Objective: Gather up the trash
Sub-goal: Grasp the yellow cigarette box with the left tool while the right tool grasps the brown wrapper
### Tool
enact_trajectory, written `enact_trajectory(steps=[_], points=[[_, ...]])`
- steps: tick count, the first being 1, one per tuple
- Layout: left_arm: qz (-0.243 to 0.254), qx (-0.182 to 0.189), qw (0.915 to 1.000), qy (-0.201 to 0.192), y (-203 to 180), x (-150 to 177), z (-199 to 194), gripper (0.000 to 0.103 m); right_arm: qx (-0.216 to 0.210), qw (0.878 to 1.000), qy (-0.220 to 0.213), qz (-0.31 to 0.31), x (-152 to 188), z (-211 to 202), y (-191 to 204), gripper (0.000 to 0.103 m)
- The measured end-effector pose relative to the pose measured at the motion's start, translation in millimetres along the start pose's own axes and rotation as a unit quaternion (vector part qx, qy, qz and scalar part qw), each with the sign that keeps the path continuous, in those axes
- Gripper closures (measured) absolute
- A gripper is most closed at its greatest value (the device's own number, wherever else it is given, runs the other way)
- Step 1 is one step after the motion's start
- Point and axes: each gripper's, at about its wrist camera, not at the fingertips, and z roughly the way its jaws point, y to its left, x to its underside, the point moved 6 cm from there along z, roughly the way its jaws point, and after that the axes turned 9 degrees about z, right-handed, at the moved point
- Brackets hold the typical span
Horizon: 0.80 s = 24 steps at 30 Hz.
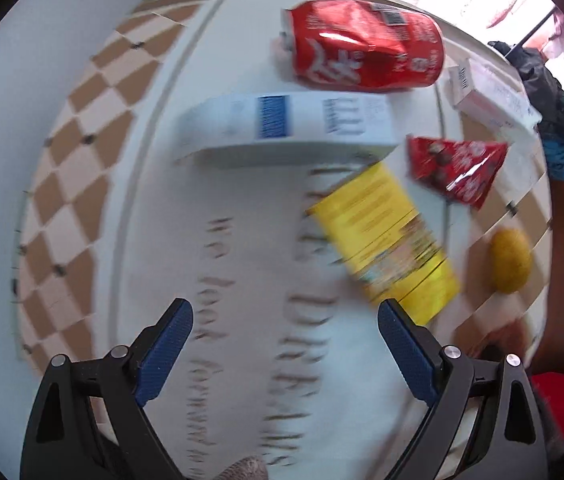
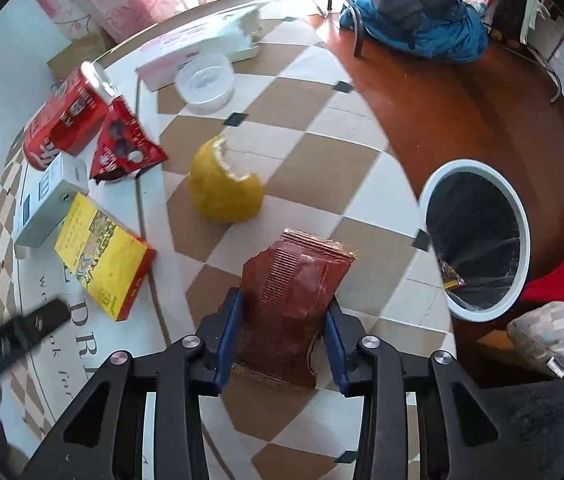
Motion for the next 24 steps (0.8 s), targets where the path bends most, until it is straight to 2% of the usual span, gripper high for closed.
enact_trajectory(steps=[6, 8, 10, 11, 14, 19, 24], points=[[-0.057, 0.054, 0.9957, 0.050, -20.2, -26.2, 26.1, 0.008, -0.003, 1.000, 0.005, 0.024, -15.1, -7.8, -34.3, 0.065], [-0.062, 0.049, 0.9953, 0.055, -21.7, -34.0, 32.3, 0.009, -0.003, 1.000, 0.005, 0.028, -22.1, -7.7, -38.2, 0.065], [-0.060, 0.041, 0.9966, 0.040, -23.6, -40.9, 33.2, 0.010, -0.003, 1.000, 0.007, 0.030, -29.6, -6.6, -42.9, 0.065], [-0.055, 0.030, 0.9974, 0.035, -25.1, -43.9, 33.4, 0.020, -0.005, 0.999, 0.010, 0.030, -29.8, -6.5, -42.8, 0.065], [-0.027, -0.007, 0.9994, 0.023, -28.0, -45.3, 33.4, 0.038, -0.012, 0.999, 0.016, 0.029, -35.1, -3.4, -46.2, 0.065], [0.036, -0.025, 0.9990, 0.002, -38.3, -29.7, 28.5, 0.039, -0.043, 0.998, 0.033, 0.041, -28.0, -1.6, -52.0, 0.065], [0.135, -0.073, 0.9881, -0.013, -32.5, 15.8, 22.3, 0.040, -0.067, 0.996, 0.042, 0.045, -19.8, -5.3, -56.2, 0.065]])
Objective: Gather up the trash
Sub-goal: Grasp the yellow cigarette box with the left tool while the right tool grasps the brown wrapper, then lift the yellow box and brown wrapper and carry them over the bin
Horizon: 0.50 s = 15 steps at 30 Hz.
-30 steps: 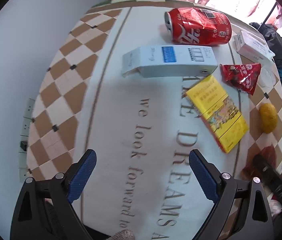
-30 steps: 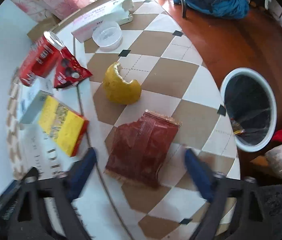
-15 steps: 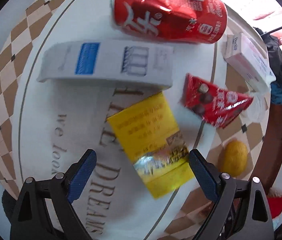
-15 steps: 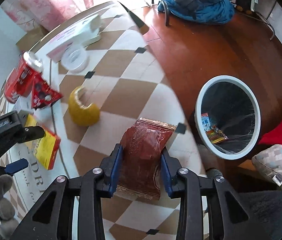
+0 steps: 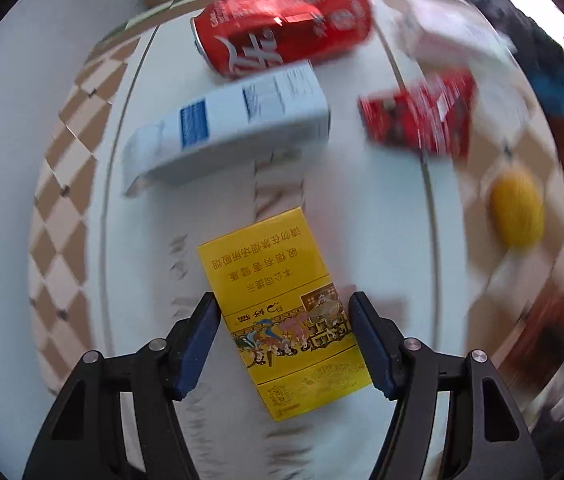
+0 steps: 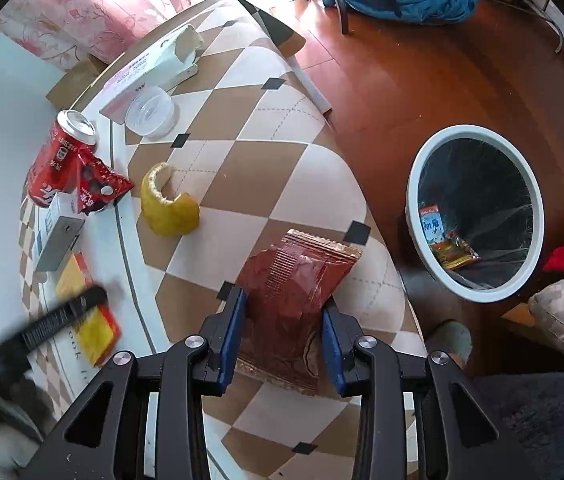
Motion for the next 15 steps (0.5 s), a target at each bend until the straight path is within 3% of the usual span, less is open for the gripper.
enact_trajectory(steps=[4, 9, 11, 15], points=[[0.044, 0.002, 0.9990, 0.009, 4.3, 43.8, 0.3, 0.040, 0.001, 1.000, 0.008, -0.027, 13.0, -0.2, 4.0, 0.065], [0.028, 0.022, 0.9993, 0.015, 17.7, 78.5, 4.8, 0.040, 0.018, 0.997, 0.019, -0.077, 40.2, 1.8, 12.0, 0.065], [0.004, 0.038, 0.9992, 0.014, 23.6, 84.4, 8.7, 0.038, 0.025, 0.997, 0.019, -0.071, 42.4, 4.1, 12.4, 0.064], [-0.026, 0.055, 0.9980, 0.020, 33.6, 88.3, 16.3, 0.036, 0.023, 0.999, 0.013, -0.030, 35.9, 6.0, 14.7, 0.040]])
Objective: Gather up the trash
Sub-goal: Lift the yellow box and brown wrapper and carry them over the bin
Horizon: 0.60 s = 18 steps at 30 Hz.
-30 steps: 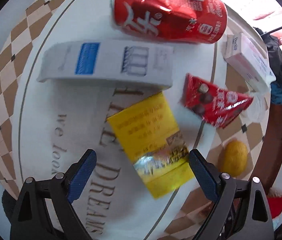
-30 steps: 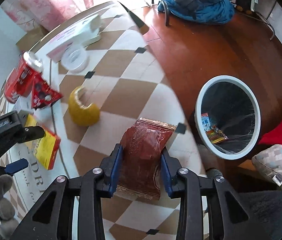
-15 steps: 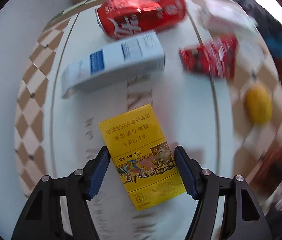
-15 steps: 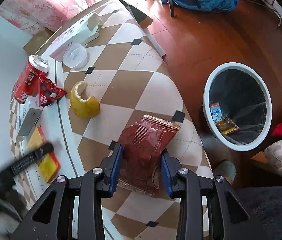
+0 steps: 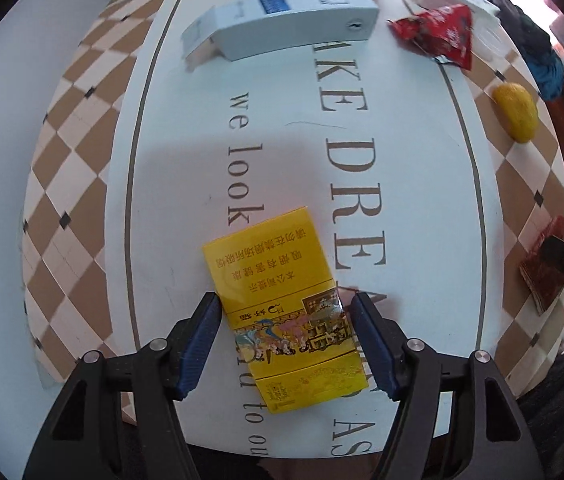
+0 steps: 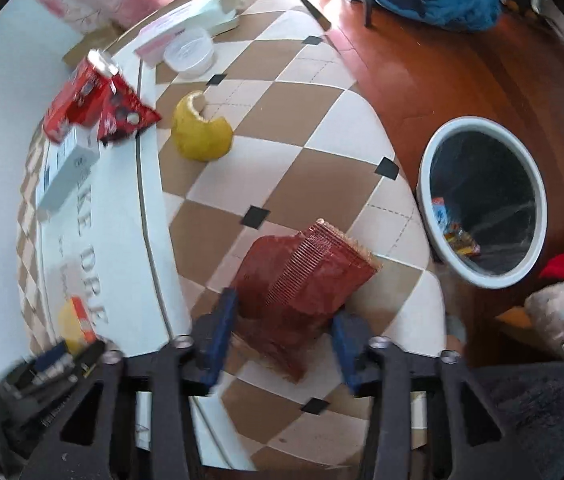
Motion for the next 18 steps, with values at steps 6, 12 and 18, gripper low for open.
enact_trajectory(steps=[6, 12, 18], points=[[-0.012, 0.009, 0.9999, -0.004, 4.3, -0.2, 4.0, 0.037, 0.024, 0.999, -0.035, 0.005, -4.8, 4.0, 15.6, 0.041], [0.005, -0.012, 0.9996, -0.025, 0.0, 22.7, -11.0, 0.045, 0.059, 0.995, -0.074, -0.021, -0.3, 1.3, 21.8, 0.058], [0.024, -0.043, 0.9967, -0.064, -15.5, 32.2, -34.3, 0.045, 0.037, 0.996, -0.078, -0.035, 7.5, -5.4, 16.8, 0.066]])
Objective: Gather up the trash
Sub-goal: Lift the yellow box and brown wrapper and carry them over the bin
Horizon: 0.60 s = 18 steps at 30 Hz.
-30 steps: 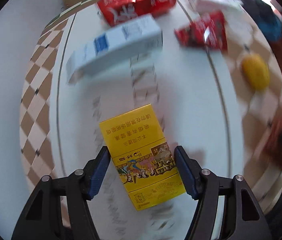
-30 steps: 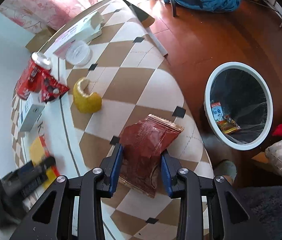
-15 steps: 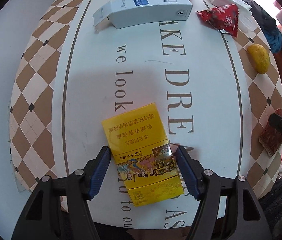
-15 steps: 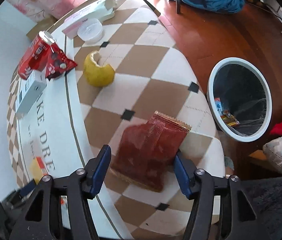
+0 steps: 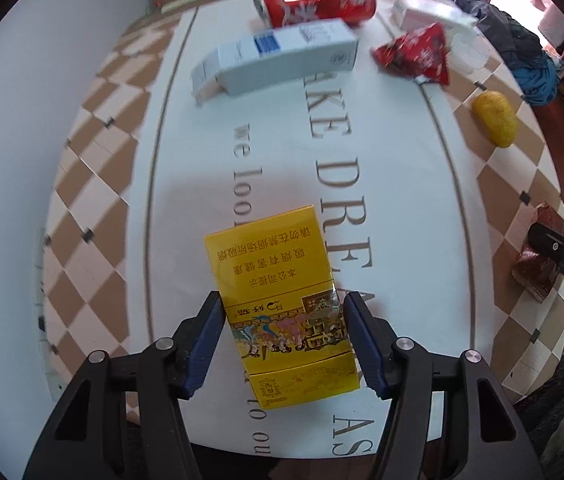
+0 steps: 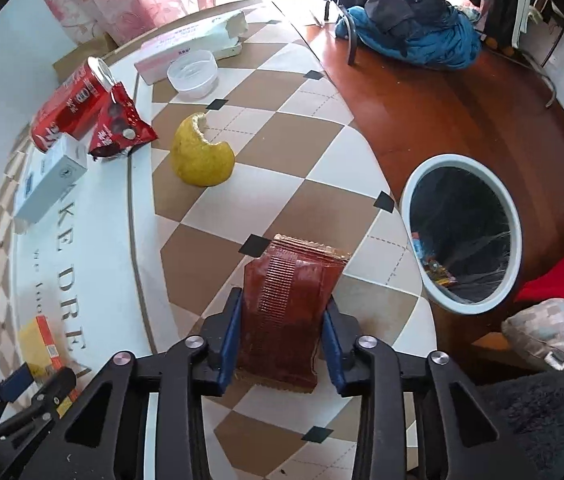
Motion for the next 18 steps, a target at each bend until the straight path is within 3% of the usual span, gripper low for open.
enact_trajectory(steps=[10, 14, 18], points=[[0.022, -0.031, 0.9946, -0.096, -9.9, -11.7, -100.3, 0.046, -0.085, 0.995, -0.044, -0.008, -2.2, -66.2, -11.1, 0.066], [0.027, -0.019, 0.9897, -0.139, -19.5, -41.5, -140.0, 0.046, -0.120, 0.990, -0.071, -0.004, -14.9, -104.9, -22.8, 0.066], [0.044, 0.010, 0.9823, -0.182, -52.6, -67.0, -177.9, 0.046, -0.142, 0.986, -0.092, 0.009, -29.4, -138.2, -51.2, 0.066]])
